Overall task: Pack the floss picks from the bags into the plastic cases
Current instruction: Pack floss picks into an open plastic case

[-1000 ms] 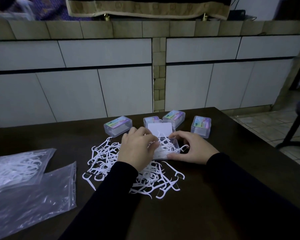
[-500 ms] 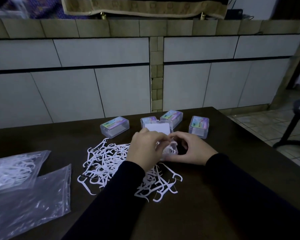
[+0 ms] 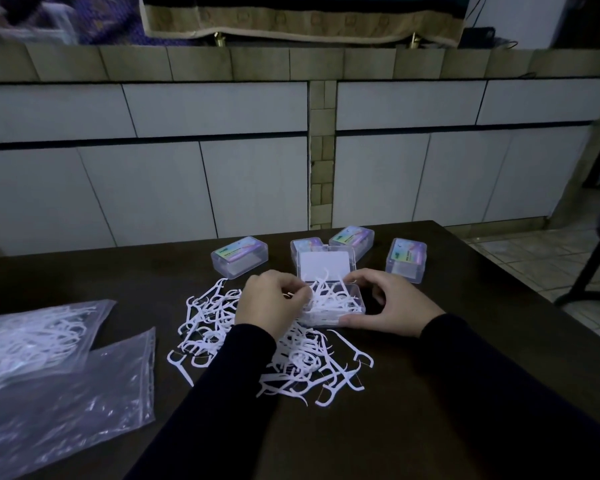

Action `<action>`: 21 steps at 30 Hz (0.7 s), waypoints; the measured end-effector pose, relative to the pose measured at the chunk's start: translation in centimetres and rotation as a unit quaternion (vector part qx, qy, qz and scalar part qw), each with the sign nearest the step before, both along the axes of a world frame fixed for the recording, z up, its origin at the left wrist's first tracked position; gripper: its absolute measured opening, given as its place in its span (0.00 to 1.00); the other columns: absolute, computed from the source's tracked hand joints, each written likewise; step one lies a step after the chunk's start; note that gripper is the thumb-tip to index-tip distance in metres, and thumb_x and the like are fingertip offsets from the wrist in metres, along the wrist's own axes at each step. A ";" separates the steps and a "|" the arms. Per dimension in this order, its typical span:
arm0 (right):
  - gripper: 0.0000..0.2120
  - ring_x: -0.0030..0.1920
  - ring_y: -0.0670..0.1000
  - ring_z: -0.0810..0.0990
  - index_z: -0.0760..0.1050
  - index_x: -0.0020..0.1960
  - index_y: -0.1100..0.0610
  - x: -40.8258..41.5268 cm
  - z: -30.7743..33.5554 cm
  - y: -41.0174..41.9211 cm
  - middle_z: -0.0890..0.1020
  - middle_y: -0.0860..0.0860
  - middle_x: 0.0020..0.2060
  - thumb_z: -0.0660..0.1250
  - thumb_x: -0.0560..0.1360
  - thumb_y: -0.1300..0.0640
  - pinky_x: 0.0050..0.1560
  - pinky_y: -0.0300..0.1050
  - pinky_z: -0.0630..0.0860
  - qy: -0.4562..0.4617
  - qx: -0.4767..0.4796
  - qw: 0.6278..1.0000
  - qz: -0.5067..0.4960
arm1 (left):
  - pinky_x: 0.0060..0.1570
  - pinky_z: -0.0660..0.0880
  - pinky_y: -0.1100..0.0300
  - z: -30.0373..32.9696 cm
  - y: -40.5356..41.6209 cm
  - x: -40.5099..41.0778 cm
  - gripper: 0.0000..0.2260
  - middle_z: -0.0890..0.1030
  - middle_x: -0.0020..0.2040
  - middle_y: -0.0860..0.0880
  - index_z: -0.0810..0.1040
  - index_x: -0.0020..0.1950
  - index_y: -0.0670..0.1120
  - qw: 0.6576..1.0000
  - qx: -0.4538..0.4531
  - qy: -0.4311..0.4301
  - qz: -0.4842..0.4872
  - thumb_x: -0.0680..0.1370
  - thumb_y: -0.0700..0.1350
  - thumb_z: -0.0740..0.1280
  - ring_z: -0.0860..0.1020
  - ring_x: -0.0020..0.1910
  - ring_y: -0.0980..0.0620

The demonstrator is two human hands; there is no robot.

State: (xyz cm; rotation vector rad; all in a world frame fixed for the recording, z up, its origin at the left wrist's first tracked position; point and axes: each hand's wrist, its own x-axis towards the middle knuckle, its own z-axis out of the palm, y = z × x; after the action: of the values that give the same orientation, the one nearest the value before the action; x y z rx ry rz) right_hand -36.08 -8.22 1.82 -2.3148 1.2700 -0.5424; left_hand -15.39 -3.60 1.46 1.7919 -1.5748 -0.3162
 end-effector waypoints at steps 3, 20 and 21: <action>0.32 0.42 0.36 0.70 0.68 0.66 0.43 0.0 0.0 0.1 0.72 0.38 0.54 0.75 0.66 0.39 0.39 0.29 0.63 0.000 -0.004 1.000 -0.002 | 0.57 0.69 0.55 0.2 0.2 -0.3 0.09 0.77 0.56 0.55 0.83 0.53 0.56 0.997 0.026 -0.072 -0.028 0.77 0.55 0.66 0.69 0.56 0.54; 0.29 0.43 0.33 0.71 0.68 0.65 0.43 0.0 0.0 0.0 0.71 0.34 0.50 0.74 0.67 0.41 0.38 0.28 0.65 -0.010 -0.009 1.000 0.007 | 0.54 0.66 0.56 1.1 0.0 -2.6 0.14 0.77 0.58 0.55 0.81 0.56 0.57 0.970 -0.024 -0.236 -0.060 0.78 0.61 0.61 0.70 0.55 0.55; 0.30 0.43 0.34 0.71 0.68 0.66 0.43 0.0 -0.1 -0.1 0.71 0.35 0.51 0.74 0.68 0.41 0.39 0.28 0.65 -0.009 -0.007 1.000 0.006 | 0.55 0.66 0.57 1.0 -0.1 -2.6 0.14 0.76 0.59 0.55 0.79 0.59 0.57 0.971 -0.038 -0.228 -0.056 0.78 0.60 0.61 0.70 0.56 0.55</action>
State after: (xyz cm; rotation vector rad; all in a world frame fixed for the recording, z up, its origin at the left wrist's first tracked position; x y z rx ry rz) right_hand -36.11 -8.27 1.74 -2.3217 1.2469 -0.5697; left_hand -18.01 -3.66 2.48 1.8032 -1.9773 0.1161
